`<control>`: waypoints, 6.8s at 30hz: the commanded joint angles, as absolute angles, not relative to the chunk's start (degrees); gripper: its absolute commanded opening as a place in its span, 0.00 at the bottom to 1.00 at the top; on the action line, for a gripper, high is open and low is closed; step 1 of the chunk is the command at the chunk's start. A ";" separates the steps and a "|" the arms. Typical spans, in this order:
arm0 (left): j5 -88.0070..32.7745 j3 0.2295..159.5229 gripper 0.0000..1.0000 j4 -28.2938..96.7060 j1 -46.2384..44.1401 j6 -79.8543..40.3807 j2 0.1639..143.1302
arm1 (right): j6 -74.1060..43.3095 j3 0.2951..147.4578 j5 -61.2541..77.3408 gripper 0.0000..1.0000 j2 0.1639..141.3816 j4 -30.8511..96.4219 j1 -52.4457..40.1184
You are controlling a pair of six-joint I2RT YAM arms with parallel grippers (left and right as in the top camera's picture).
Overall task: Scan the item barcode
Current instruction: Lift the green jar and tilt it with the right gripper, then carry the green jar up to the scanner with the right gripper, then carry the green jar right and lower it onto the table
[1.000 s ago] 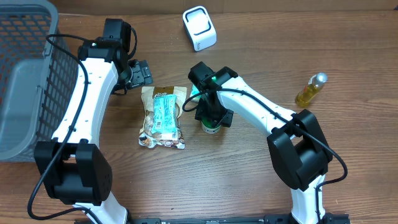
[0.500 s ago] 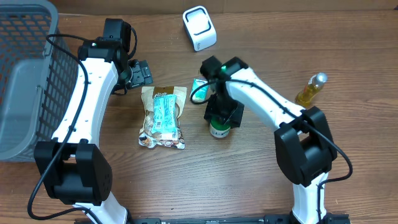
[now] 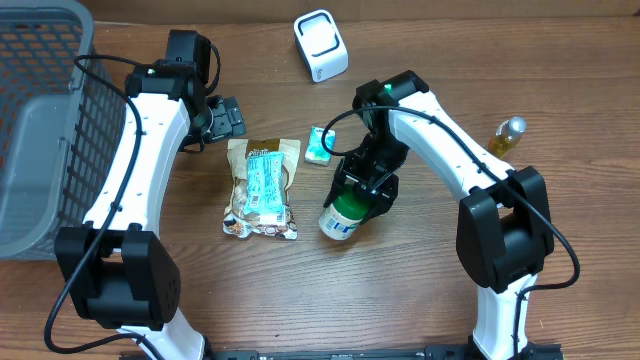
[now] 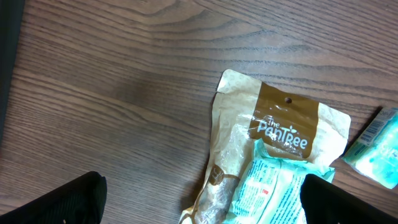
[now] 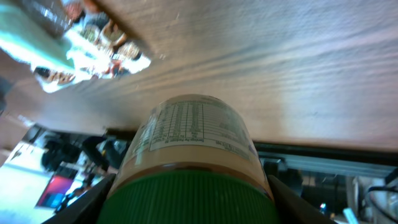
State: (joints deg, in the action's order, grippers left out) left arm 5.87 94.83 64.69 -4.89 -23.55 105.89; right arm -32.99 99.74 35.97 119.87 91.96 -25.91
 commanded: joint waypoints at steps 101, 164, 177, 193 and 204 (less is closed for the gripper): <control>6.37 95.64 0.99 64.45 -5.32 -22.70 105.12 | -6.52 118.80 -6.00 0.04 120.22 36.01 -23.97; 6.37 95.64 0.99 64.45 -5.37 -22.70 105.12 | 8.78 118.45 -7.03 0.04 138.06 -9.65 -23.55; 6.37 95.64 1.00 64.45 -5.37 -22.70 105.12 | -5.52 118.45 -7.03 0.04 115.55 42.85 -22.65; 6.37 95.64 0.99 64.45 -5.39 -22.70 105.12 | -24.23 103.53 -6.63 0.11 114.83 82.39 -13.47; 6.37 95.64 1.00 64.45 -5.37 -22.70 105.10 | -24.21 92.51 -6.63 0.13 114.83 75.48 -8.36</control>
